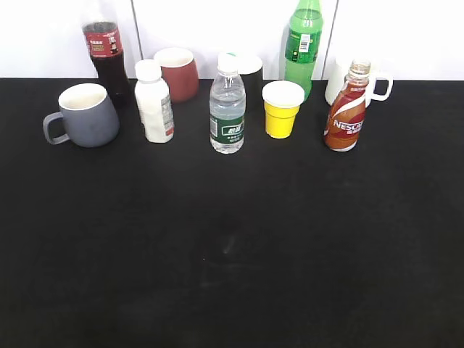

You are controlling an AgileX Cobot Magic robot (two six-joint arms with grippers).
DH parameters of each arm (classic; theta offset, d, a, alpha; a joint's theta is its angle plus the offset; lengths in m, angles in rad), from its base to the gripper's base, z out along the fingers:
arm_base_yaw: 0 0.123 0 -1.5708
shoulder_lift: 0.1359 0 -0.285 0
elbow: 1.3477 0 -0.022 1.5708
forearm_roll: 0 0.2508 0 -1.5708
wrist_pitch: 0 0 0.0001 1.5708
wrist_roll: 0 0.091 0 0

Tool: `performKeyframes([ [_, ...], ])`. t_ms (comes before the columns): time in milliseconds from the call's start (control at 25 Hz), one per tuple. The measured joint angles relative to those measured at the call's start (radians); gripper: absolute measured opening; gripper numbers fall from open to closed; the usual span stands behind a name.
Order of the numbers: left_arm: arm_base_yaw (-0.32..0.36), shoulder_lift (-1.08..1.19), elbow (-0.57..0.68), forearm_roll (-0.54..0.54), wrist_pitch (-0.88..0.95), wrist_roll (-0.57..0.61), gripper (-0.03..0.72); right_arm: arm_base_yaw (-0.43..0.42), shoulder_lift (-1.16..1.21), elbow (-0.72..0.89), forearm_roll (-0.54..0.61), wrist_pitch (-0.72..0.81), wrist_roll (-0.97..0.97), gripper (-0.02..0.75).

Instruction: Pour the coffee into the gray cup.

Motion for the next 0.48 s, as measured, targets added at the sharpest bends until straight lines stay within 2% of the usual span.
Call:
performKeyframes([
  [200,0.000,0.015,-0.026,-0.006,-0.306,0.000,0.579,0.000,0.000,0.000,0.000,0.000,0.000,0.568],
  [400,0.000,0.207,-0.026,0.000,-0.578,0.000,0.569,0.000,0.000,0.000,0.000,0.000,0.000,0.568],
  [480,0.000,0.320,-0.026,0.012,-0.694,0.000,0.538,0.000,0.000,0.000,0.000,0.000,0.000,0.568],
])
